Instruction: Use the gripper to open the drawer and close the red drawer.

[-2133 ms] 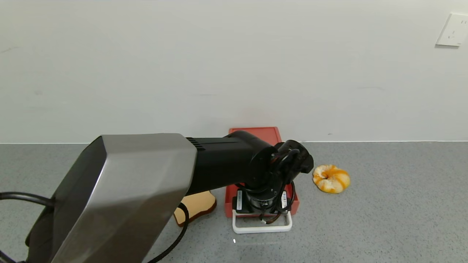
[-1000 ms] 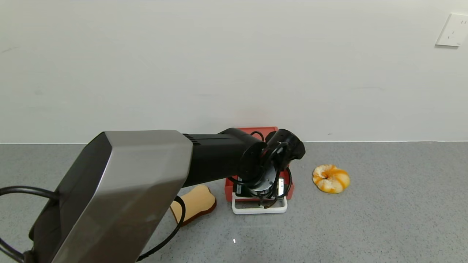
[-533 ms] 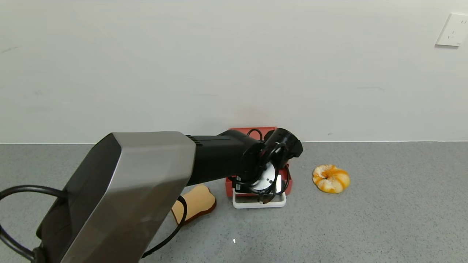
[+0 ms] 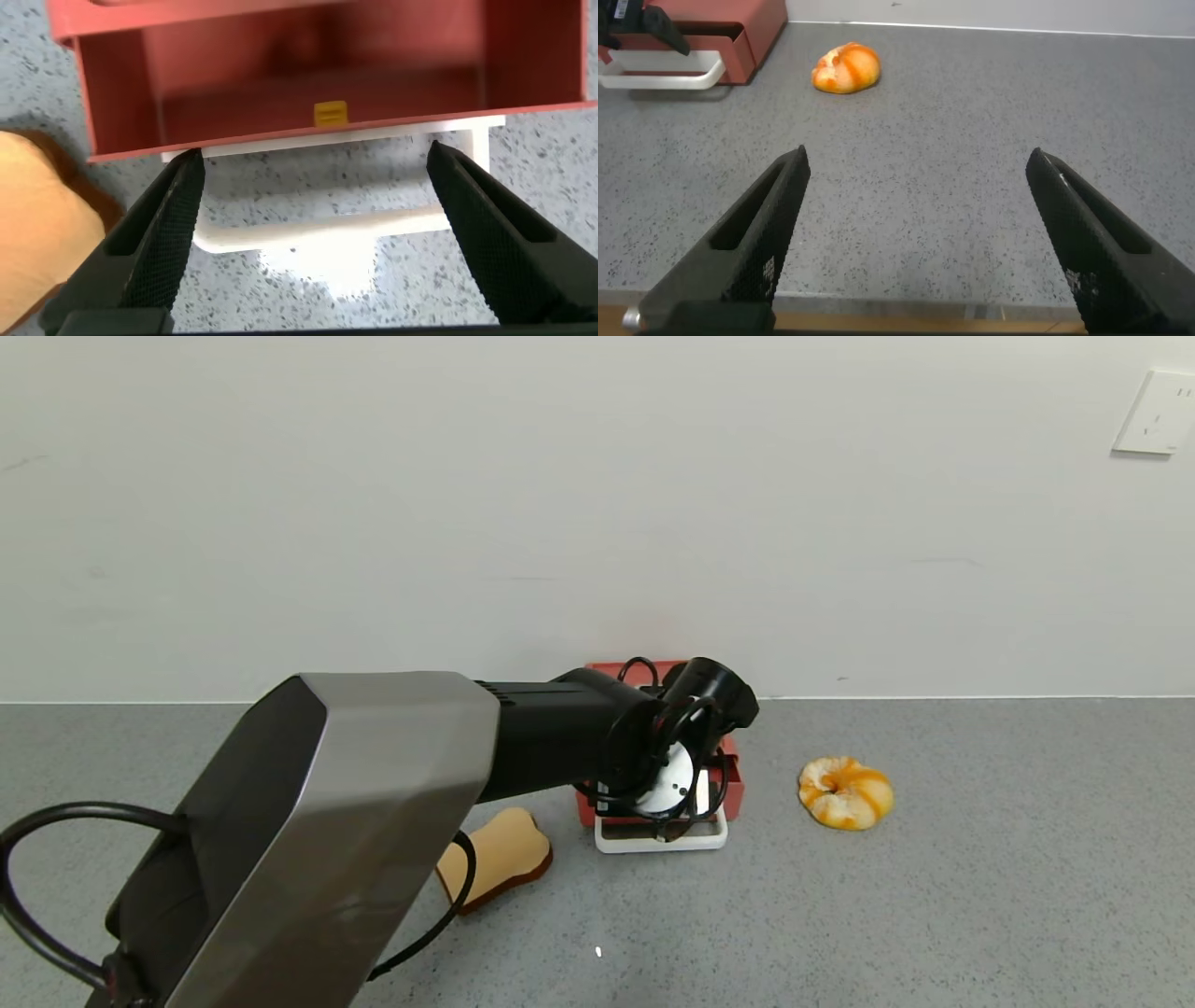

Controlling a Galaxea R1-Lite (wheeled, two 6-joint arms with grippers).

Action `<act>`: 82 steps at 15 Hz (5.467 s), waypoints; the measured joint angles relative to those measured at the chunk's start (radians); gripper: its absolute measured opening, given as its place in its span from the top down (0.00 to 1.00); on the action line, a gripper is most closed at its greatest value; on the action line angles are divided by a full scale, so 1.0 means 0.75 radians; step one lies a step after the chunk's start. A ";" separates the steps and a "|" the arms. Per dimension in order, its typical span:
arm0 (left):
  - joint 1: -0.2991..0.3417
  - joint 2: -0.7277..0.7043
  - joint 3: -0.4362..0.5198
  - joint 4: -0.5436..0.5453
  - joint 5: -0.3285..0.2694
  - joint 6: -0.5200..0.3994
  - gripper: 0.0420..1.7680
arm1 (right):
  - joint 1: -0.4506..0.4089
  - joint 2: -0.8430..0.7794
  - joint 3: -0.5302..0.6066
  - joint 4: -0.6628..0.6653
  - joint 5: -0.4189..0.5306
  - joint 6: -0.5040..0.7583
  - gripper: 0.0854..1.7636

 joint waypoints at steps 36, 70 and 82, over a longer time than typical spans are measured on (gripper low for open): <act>0.076 -0.236 0.052 0.078 0.010 0.054 0.03 | 0.000 0.000 0.000 -0.001 0.000 0.000 0.03; 0.786 -2.437 1.506 -0.119 -0.402 0.745 0.03 | 0.000 0.000 0.000 -0.001 0.000 0.000 0.03; 0.994 -2.841 1.672 -0.046 -0.191 0.767 0.03 | 0.000 0.000 0.000 -0.001 0.001 0.000 0.03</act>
